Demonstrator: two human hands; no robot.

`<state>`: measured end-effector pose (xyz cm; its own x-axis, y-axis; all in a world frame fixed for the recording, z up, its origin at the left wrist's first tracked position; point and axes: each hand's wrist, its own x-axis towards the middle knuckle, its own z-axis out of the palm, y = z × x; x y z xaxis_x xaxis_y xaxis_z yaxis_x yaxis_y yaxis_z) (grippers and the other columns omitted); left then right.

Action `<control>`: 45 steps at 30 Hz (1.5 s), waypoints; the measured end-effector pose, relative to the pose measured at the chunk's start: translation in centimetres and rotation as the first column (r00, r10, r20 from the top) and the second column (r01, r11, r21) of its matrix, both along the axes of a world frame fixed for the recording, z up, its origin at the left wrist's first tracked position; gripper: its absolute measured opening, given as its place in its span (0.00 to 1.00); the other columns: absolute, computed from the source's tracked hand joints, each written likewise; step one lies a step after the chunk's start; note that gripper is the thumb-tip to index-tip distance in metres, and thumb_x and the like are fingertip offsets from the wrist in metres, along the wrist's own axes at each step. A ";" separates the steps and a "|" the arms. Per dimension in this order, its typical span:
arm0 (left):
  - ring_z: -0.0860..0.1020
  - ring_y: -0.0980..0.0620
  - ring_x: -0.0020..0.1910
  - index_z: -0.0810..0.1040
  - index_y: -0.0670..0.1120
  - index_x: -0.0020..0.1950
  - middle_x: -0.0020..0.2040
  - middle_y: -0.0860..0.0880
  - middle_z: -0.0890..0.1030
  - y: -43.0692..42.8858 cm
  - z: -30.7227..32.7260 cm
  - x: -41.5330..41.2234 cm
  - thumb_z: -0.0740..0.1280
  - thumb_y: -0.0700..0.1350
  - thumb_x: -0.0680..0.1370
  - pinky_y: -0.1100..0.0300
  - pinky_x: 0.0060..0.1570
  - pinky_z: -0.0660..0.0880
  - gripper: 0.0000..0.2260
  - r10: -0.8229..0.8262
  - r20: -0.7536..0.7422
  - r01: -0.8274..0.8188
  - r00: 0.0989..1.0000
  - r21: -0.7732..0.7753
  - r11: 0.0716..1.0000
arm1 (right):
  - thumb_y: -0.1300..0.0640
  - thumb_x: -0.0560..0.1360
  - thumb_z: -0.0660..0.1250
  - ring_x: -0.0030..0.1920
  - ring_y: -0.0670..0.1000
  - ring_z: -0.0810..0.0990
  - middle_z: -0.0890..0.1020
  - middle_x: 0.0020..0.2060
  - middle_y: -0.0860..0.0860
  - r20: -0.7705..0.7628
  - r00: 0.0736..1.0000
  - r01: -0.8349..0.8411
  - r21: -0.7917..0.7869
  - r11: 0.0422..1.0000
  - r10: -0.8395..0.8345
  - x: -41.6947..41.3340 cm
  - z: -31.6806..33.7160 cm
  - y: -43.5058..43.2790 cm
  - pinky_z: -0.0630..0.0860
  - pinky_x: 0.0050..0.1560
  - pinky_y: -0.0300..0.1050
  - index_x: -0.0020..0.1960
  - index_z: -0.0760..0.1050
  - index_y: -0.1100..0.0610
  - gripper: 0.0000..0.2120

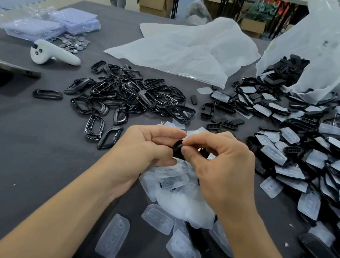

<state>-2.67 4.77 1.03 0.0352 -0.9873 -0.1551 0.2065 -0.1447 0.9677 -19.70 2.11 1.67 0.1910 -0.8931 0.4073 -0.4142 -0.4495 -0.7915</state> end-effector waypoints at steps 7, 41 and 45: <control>0.84 0.48 0.51 0.87 0.44 0.55 0.54 0.40 0.87 -0.1 0.0 0.1 0.66 0.30 0.65 0.62 0.47 0.81 0.22 -0.002 -0.052 0.003 0.999 0.008 1.000 | 0.62 0.68 0.81 0.42 0.44 0.80 0.78 0.40 0.42 -0.037 0.993 0.101 -0.252 0.962 -0.113 0.9 -0.3 0.8 0.73 0.46 0.26 0.45 0.86 0.48 0.12; 0.80 0.49 0.36 0.89 0.50 0.47 0.42 0.43 0.88 0.0 0.3 0.0 0.74 0.28 0.73 0.60 0.37 0.80 0.16 0.174 0.138 -0.166 0.975 -0.067 0.984 | 0.58 0.80 0.67 0.26 0.47 0.77 0.84 0.29 0.50 0.113 0.988 -0.142 0.385 0.912 0.106 0.9 -0.8 -0.1 0.74 0.27 0.43 0.40 0.80 0.50 0.10; 0.79 0.51 0.32 0.89 0.50 0.42 0.38 0.44 0.87 0.2 0.5 -0.7 0.74 0.26 0.71 0.59 0.34 0.79 0.17 0.259 0.174 -0.245 0.950 -0.094 0.965 | 0.56 0.79 0.68 0.27 0.48 0.78 0.84 0.29 0.48 0.084 0.991 -0.125 0.354 0.927 0.101 0.9 -0.9 -0.1 0.76 0.30 0.46 0.41 0.80 0.47 0.09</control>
<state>-3.36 4.95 1.51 0.3056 -0.9507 -0.0529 0.0461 -0.0408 0.9981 -18.84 1.96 0.74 0.2837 -0.9556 0.0794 -0.3214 -0.1727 -0.9311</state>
